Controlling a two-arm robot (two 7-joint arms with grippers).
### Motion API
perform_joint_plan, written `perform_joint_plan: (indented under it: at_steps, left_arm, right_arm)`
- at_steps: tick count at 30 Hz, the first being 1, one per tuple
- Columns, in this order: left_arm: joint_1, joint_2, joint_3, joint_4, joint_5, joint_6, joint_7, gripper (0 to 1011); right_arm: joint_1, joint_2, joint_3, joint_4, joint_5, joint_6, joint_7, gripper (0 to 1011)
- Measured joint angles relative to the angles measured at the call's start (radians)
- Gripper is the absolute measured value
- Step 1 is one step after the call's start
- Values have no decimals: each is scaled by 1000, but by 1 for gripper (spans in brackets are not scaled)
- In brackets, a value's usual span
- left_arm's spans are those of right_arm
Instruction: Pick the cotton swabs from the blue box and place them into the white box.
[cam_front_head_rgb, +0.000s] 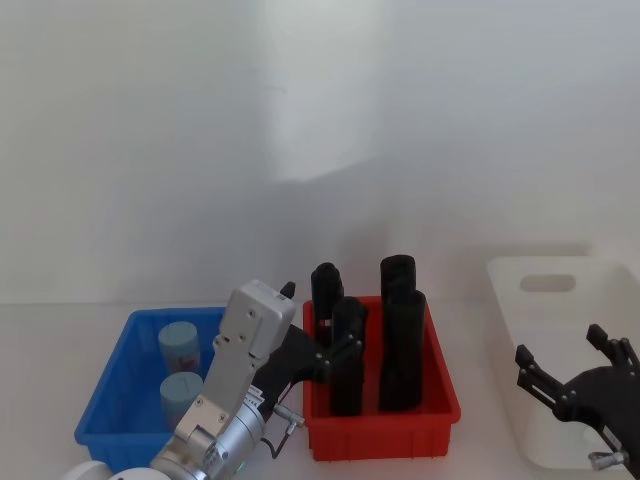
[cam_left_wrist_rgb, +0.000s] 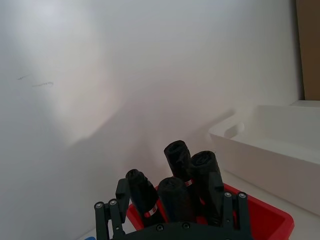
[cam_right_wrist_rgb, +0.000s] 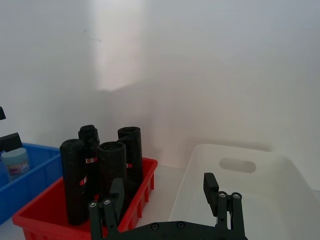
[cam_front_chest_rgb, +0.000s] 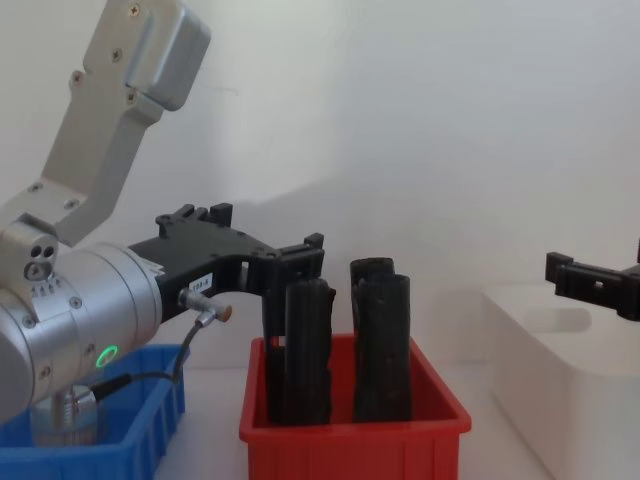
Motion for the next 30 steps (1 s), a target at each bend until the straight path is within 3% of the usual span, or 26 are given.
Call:
perform_joint_plan:
  at_steps: [13, 30]
  left_arm:
    - [0, 0, 0, 0, 0, 0, 0, 1003]
    - [0, 0, 0, 0, 0, 0, 0, 1003]
  right_arm:
    - [21, -19, -8, 12, 0, 10, 23, 1002]
    - [123, -101, -38, 78, -14, 107, 75, 1002]
